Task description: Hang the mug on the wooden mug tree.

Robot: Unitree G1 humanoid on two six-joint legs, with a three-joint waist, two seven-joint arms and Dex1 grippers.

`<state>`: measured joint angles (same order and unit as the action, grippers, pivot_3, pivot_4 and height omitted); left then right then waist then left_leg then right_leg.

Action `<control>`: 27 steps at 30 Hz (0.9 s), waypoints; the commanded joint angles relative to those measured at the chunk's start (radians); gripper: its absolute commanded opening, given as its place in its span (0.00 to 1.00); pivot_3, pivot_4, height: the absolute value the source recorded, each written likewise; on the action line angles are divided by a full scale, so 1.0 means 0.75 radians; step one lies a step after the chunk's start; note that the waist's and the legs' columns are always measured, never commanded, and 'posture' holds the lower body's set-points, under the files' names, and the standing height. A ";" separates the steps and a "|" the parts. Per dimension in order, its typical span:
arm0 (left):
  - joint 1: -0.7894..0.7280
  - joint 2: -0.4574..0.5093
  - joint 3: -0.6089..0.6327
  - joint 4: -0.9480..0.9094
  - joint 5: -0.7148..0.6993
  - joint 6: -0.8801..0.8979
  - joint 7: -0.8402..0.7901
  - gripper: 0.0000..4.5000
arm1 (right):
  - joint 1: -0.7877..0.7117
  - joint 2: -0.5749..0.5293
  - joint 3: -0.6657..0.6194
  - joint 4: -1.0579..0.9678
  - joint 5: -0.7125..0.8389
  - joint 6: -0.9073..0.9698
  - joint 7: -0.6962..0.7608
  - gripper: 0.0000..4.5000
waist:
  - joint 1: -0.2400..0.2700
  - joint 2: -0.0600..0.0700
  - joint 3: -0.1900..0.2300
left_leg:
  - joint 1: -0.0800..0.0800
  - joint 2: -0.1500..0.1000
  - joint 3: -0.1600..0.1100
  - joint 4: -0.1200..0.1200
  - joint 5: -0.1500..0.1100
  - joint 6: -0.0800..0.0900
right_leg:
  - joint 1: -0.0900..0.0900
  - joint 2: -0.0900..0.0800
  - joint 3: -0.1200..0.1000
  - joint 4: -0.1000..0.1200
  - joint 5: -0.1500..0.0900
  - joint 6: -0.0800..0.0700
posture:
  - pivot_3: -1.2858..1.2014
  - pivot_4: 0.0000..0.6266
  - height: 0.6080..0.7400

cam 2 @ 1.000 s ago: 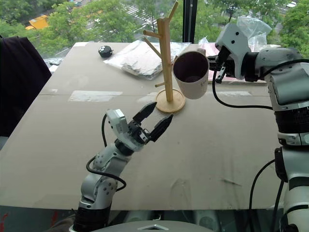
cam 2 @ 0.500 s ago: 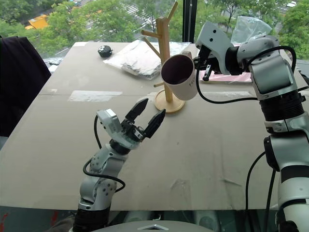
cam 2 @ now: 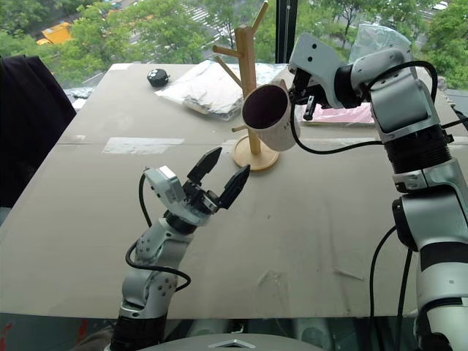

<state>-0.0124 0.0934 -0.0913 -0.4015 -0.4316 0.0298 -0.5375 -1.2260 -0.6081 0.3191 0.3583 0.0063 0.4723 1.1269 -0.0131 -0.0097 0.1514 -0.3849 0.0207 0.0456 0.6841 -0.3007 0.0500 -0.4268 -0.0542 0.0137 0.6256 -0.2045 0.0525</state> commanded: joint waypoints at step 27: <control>0.299 0.338 -0.016 -0.045 0.092 0.017 -0.115 1.00 | 1.266 0.007 -0.828 -0.834 0.608 0.061 -0.115 0.99 | 0.033 0.006 0.003 | -0.015 0.000 -0.007 0.000 0.000 0.000 | -0.011 -0.001 -0.007 0.000 0.003 0.005 | 0.52 0.24 1.00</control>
<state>0.1895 0.3248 -0.1183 -0.3870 -0.3547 0.0219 -0.6136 -0.3506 -0.6160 -0.2217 -0.1625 0.4047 0.5324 1.0804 0.0114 -0.0050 0.1536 -0.3944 0.0206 0.0397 0.6846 -0.3007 0.0499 -0.4333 -0.0547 0.0084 0.6258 -0.2023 0.0564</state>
